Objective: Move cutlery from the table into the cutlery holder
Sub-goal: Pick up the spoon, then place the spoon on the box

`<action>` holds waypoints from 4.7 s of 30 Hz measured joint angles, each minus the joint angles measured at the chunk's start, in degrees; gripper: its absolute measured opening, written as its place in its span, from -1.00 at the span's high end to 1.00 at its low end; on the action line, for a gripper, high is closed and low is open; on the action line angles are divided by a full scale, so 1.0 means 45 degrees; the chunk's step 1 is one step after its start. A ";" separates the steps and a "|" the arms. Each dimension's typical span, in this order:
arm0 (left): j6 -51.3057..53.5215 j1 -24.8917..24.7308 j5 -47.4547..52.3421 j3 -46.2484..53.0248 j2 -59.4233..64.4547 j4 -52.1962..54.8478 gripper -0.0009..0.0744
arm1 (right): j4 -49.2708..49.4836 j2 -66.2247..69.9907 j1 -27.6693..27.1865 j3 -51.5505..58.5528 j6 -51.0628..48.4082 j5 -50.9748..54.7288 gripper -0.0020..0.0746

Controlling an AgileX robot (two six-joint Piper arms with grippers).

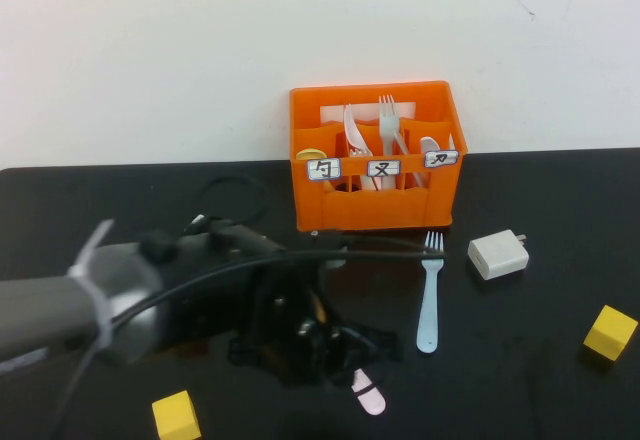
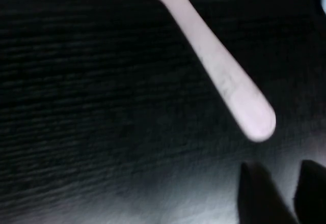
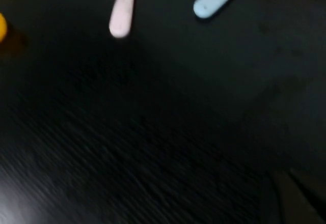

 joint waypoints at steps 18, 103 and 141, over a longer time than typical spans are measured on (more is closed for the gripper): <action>-0.2782 0.0075 0.0418 -0.2818 0.3671 0.0931 -0.20 | -0.3763 -0.1221 0.1680 -0.0287 0.2989 0.0374 0.95; -0.5374 0.1206 -0.6778 -0.3249 -0.0845 0.9023 0.59 | -0.3242 -0.1249 0.1680 -0.0235 0.2989 0.0015 0.95; -0.2592 0.5370 -1.6240 -0.3196 0.4022 0.8575 0.59 | -0.3193 -0.1254 0.1680 0.0011 0.2440 -0.0468 0.95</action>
